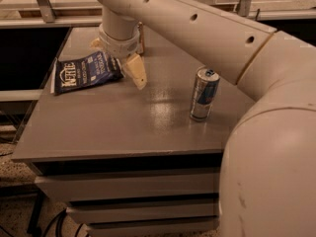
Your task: Move blue chip bag near redbull can
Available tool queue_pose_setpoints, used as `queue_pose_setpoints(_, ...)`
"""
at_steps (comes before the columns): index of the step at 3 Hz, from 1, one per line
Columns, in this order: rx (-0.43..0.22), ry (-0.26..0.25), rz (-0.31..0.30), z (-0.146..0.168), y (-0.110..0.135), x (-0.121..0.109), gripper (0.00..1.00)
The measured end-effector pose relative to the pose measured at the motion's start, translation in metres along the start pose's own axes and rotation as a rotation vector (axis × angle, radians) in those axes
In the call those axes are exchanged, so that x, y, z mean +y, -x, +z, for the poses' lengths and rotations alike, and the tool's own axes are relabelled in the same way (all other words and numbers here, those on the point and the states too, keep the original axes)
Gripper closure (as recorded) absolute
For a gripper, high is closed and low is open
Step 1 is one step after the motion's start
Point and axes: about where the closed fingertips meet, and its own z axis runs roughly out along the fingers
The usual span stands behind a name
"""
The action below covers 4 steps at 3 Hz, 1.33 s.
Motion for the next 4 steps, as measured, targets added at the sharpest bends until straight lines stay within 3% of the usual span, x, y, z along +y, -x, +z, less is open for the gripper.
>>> queue_pose_setpoints(4,-0.054,0.061,0.015,0.0154,0.0028,0.0081,0.0)
